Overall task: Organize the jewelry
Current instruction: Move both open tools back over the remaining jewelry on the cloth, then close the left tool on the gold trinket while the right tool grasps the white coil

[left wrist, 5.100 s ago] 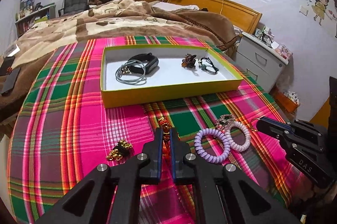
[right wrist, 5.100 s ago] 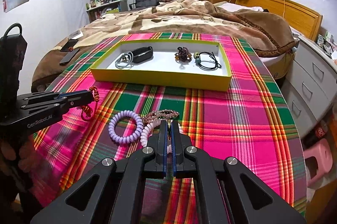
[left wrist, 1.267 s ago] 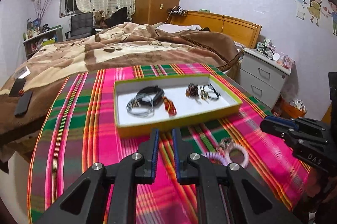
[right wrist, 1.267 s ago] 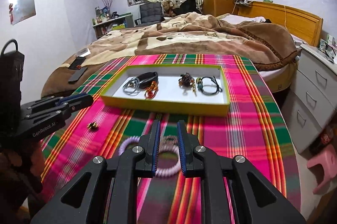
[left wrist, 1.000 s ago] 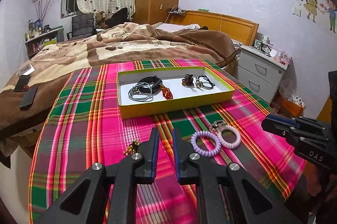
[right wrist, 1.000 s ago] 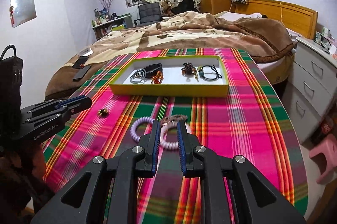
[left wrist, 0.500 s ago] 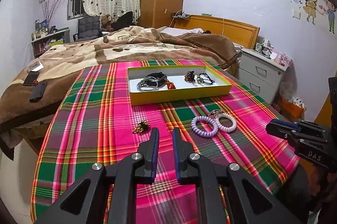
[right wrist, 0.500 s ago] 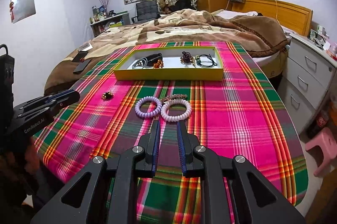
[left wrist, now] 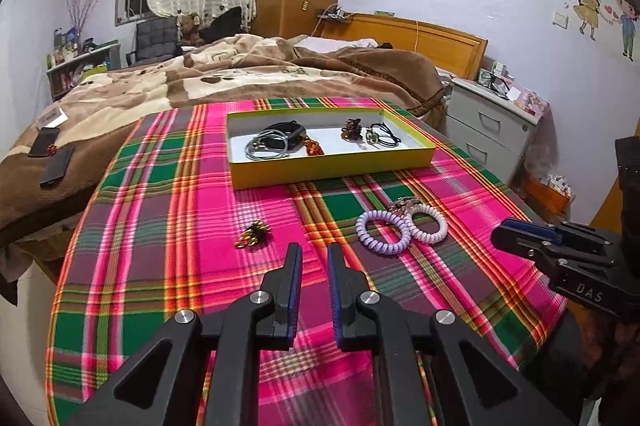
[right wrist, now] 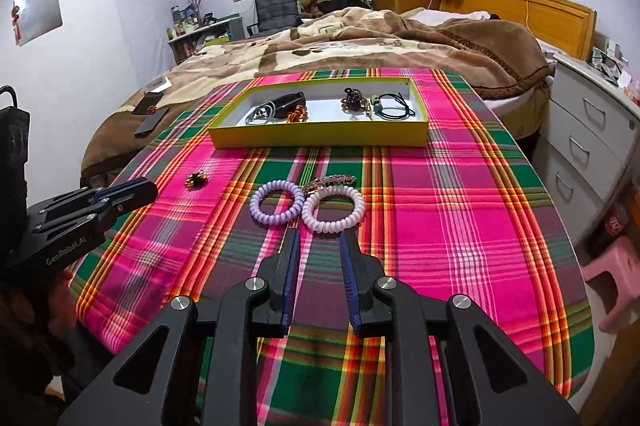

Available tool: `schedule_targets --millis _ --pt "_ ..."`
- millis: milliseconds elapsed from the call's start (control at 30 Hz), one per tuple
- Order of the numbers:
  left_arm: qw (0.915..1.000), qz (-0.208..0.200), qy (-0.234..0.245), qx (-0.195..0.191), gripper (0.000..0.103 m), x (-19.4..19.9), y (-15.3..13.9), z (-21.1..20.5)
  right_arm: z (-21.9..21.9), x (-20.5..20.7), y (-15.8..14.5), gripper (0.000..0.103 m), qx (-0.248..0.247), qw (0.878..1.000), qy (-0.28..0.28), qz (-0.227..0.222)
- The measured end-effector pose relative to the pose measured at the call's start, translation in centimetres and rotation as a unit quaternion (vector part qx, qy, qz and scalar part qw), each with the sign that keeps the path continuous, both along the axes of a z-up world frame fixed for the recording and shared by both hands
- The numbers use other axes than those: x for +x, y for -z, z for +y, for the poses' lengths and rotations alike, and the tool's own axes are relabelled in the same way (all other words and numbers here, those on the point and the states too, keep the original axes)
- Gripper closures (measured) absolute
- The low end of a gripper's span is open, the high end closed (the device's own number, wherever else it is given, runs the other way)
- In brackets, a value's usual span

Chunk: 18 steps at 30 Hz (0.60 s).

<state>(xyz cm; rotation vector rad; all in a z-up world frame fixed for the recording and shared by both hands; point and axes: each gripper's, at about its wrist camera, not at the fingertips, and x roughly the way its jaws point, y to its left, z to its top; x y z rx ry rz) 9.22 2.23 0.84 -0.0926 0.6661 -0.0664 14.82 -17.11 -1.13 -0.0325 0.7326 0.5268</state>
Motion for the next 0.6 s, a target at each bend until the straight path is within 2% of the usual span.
schedule_targets --millis 167,367,600 --pt "1.0 0.0 -0.003 0.002 0.091 1.4 0.0 0.0 0.1 0.9 0.1 0.082 0.0 1.0 0.002 0.005" --pt "0.9998 0.007 -0.02 0.002 0.084 2.4 0.2 1.5 1.0 1.6 0.3 0.082 -0.003 1.0 -0.006 0.007" --pt "0.9996 0.015 -0.023 0.007 0.083 2.9 0.6 2.6 2.0 2.6 1.0 0.082 -0.007 1.0 -0.007 0.019"
